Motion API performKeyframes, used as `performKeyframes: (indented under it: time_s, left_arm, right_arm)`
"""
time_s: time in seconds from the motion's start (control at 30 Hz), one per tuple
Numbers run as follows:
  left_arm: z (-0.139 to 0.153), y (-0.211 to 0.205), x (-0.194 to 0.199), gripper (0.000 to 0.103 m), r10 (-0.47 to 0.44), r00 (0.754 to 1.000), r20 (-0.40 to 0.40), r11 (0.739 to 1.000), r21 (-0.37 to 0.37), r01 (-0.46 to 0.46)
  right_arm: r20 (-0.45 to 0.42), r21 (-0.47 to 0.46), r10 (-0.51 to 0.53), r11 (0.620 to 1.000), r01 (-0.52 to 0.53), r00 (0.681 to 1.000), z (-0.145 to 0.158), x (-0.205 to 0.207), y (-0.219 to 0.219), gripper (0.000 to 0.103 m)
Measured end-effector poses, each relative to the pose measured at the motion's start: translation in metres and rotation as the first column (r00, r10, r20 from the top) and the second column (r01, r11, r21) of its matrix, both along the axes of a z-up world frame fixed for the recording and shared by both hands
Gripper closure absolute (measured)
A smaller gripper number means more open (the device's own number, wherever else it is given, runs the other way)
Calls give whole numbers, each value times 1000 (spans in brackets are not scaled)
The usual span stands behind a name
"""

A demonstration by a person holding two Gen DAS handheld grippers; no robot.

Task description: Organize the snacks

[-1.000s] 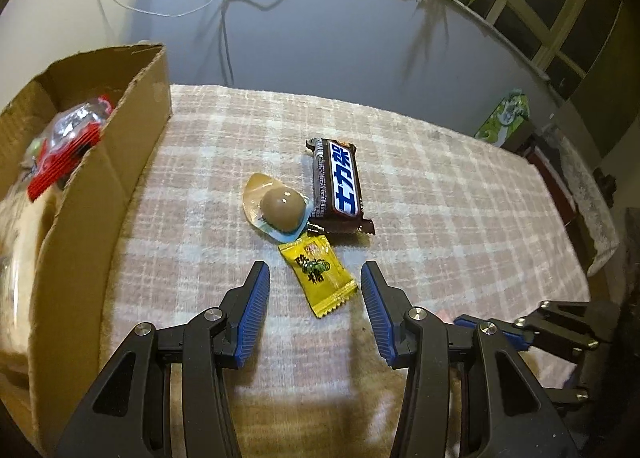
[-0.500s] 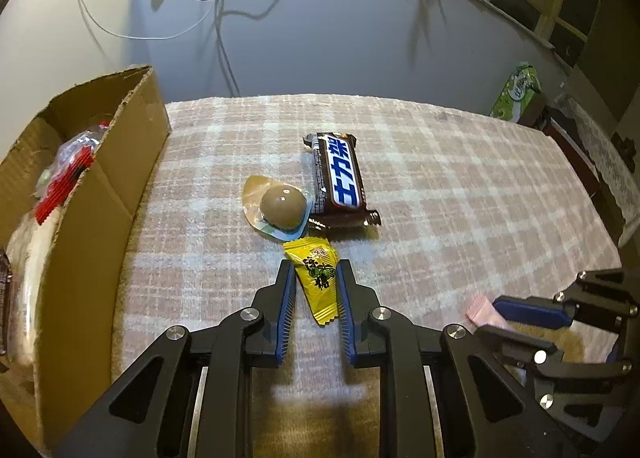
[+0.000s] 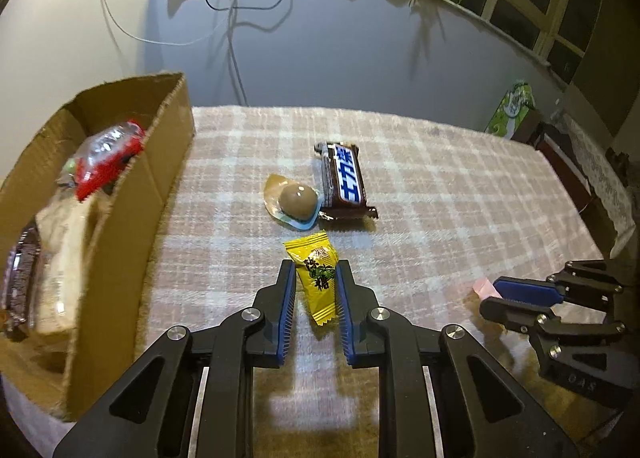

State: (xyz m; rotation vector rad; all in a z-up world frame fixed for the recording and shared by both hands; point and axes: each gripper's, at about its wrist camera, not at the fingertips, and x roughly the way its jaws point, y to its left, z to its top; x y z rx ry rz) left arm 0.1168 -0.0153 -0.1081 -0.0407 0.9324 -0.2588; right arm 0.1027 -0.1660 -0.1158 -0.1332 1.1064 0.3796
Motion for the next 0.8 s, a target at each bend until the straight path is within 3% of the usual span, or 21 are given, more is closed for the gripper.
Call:
performKeyframes:
  time_s: [0.17,0.2,0.23,0.73,0.8]
  left_arm:
    - [18,11,-8,86,21,999,35,1000,-20,-20]
    - [22,15,-10,96,26,999,43,999,-23,-25]
    - [24,18,-11,98,29,999,46,999,-26,-28]
    - [52,78,-22,98,139,986,89,986,-104,-129]
    - [46,77,-18,88,122,991,46,984,-133,-115]
  right_arm:
    - [24,23,5,1000,-6,1000,14,1,0,83]
    - [29,27,10,1000,-11,1000,18,1,2,83]
    - [34,29,14,999,-15,999,21,3,4,83]
    - [111,29,96,995,-99,989,58,28,49,83]
    - [106,29,104,994,-107,989,56,29,52,83]
